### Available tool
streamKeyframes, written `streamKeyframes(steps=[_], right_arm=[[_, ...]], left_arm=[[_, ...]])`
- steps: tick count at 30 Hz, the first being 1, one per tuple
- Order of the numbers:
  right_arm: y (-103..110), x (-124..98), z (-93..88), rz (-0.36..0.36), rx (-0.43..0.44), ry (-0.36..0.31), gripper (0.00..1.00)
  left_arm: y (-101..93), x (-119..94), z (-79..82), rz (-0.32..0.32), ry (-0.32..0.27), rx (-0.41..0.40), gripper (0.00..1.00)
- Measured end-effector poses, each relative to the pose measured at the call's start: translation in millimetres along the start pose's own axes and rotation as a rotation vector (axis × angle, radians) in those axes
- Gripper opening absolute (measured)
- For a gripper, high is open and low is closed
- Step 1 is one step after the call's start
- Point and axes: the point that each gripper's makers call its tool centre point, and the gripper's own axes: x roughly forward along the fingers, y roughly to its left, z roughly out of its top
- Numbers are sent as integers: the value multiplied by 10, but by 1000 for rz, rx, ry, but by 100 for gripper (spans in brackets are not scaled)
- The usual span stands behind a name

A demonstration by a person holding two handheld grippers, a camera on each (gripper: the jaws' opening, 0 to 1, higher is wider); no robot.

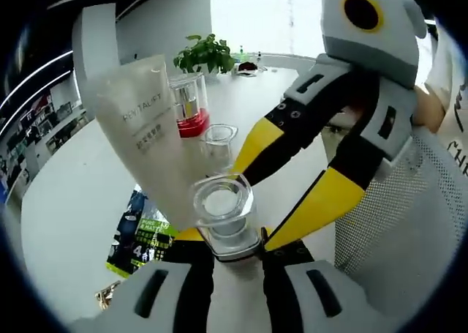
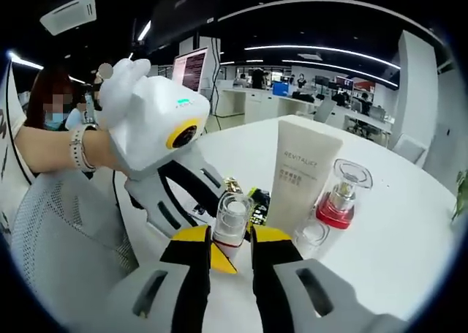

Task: Arrange the skincare products in the storage area until every visible bottle or jar stands upright without overlapping.

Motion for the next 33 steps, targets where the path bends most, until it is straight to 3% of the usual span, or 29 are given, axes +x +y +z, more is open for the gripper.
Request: streamKeyframes(steps=[3, 16, 33], right_arm=[[7, 4, 1, 4, -1, -1, 21], [18, 44, -15, 19, -16, 8, 22], [34, 55, -12, 24, -3, 4, 21]], left_arm=[[-42, 0, 6, -26, -12, 71, 19], [-139, 53, 13, -78, -52, 163, 19], [-173, 86, 17, -74, -49, 177, 23]])
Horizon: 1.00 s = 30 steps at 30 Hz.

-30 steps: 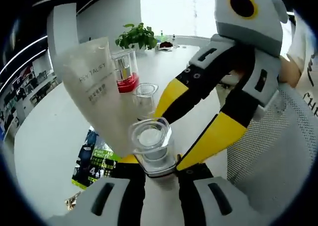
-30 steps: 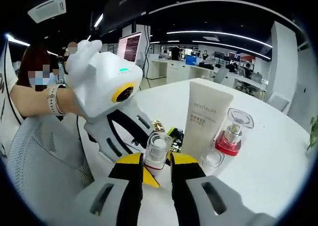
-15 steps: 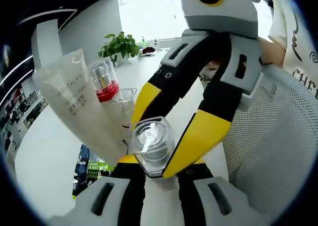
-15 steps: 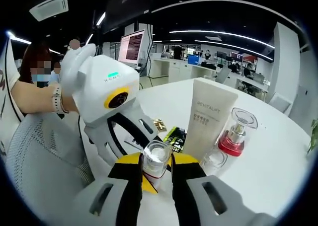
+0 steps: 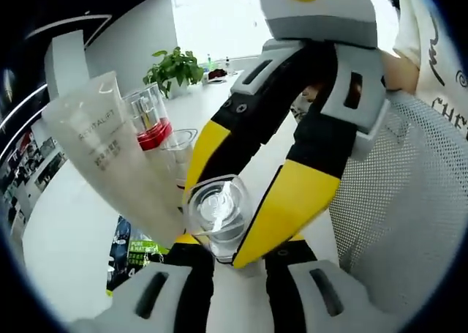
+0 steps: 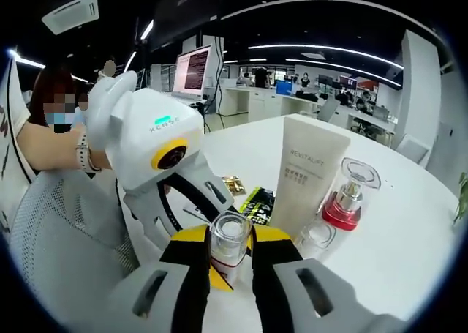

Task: Arrange the skincare products in the storage area until every visible bottle or jar stands upright without overlapping.

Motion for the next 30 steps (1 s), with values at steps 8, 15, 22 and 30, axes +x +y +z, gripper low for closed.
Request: streamKeyframes(steps=[8, 15, 22, 30], right_arm=[[-30, -7, -10, -15, 5, 3, 21], [-25, -11, -14, -20, -2, 5, 22], [-10, -5, -20, -8, -10, 11, 23], [-28, -50, -54, -13, 4, 17, 23]], left_arm=[[48, -2, -55, 23, 27, 13, 30], [46, -23, -68, 19, 30, -9, 22], [55, -32, -89, 21, 36, -11, 23], [136, -72, -141, 46, 45, -16, 27]])
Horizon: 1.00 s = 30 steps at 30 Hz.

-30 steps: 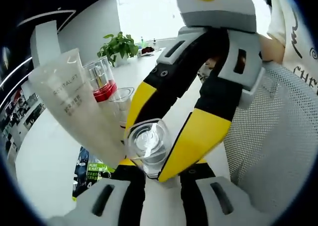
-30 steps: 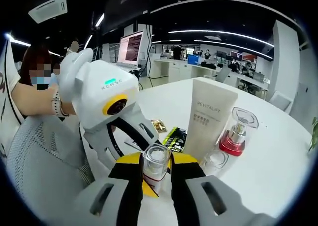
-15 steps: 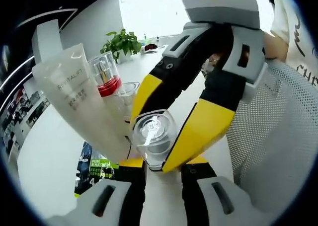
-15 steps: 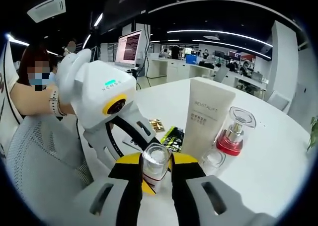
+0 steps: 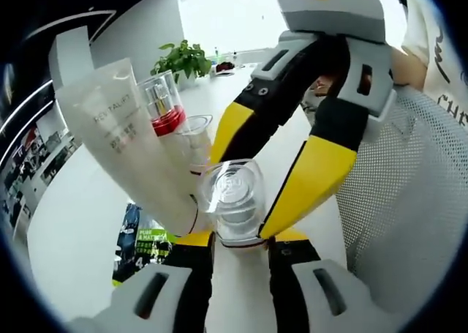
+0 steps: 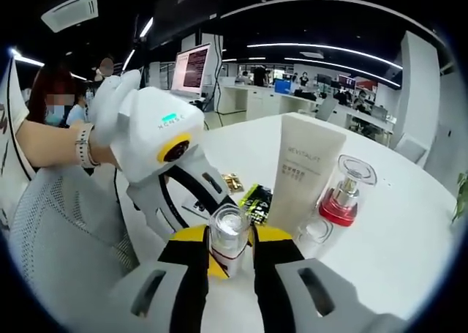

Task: Arrange the skincare products in the storage area until every visible bottle or jar stands upright without overlapping.

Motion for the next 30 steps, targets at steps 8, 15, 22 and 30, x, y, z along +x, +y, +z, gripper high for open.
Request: streamKeyframes(steps=[8, 15, 22, 30], right_arm=[[-5, -20, -74, 7, 18, 29, 24], [-7, -15, -216, 10, 18, 98, 25], [-81, -57, -344, -10, 32, 151, 25], [-170, -94, -469, -39, 55, 207, 25]], left_arm=[[74, -43, -72, 26, 18, -23, 27], [97, -79, -142, 41, 43, -60, 25], [101, -106, -173, 46, 57, -92, 21], [92, -123, -226, 47, 80, -142, 14]])
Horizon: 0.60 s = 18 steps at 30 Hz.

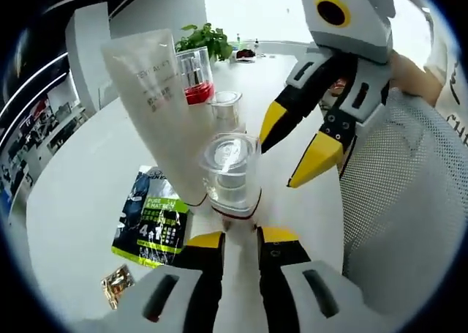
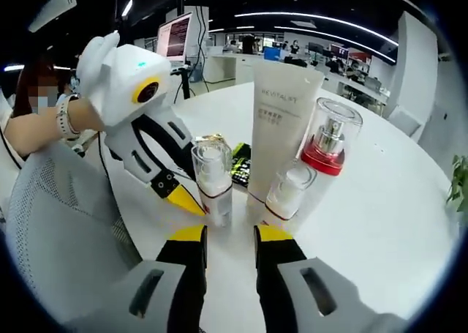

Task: Arrange the skincare products in the storage area until every visible bottle or jar stands upright without overlapping.

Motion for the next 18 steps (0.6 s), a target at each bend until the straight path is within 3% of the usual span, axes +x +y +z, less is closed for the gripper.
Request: streamKeyframes(steps=[18], right_arm=[[-143, -32, -43, -46, 40, 13, 26]], left_arm=[[-31, 82, 50, 11, -3, -42, 11]])
